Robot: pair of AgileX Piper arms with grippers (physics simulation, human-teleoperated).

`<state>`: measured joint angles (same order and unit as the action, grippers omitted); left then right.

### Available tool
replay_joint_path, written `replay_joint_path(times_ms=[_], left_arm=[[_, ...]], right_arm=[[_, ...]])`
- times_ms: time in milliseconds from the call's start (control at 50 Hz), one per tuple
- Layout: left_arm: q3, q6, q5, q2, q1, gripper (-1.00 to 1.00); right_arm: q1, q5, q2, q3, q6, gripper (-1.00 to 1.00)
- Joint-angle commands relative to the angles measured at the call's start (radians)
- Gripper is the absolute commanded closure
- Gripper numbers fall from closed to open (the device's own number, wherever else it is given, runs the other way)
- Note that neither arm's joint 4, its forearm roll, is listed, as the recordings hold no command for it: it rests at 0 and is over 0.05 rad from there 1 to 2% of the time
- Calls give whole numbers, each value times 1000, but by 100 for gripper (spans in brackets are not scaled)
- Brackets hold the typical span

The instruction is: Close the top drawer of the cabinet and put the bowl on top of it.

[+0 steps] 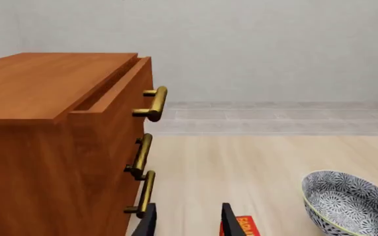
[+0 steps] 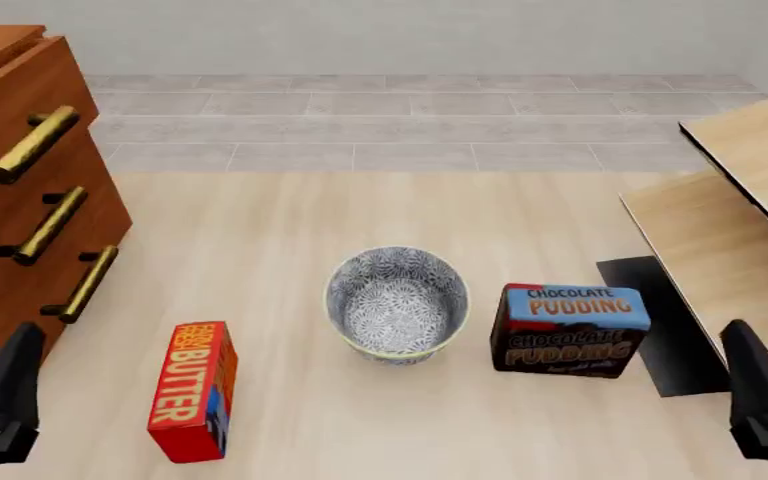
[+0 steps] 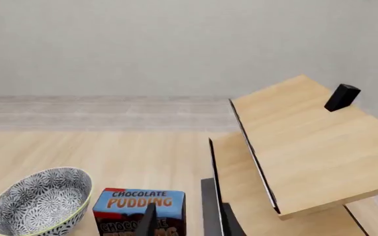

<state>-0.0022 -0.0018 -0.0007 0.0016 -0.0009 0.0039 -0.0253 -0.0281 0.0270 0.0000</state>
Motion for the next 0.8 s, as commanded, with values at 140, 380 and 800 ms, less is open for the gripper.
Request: replay_joint_path(times_ms=[140,380,800], left_arm=[[-20,-10,4,4,11,-100],[-46,-11,13,4,6,-100],[-127,27,-166,210,-64,-100]], right_arm=[[1,34,11,-25,9,-100],[0,41,4,-25,20,-100],[-6,46,-1,-24,28,-100]])
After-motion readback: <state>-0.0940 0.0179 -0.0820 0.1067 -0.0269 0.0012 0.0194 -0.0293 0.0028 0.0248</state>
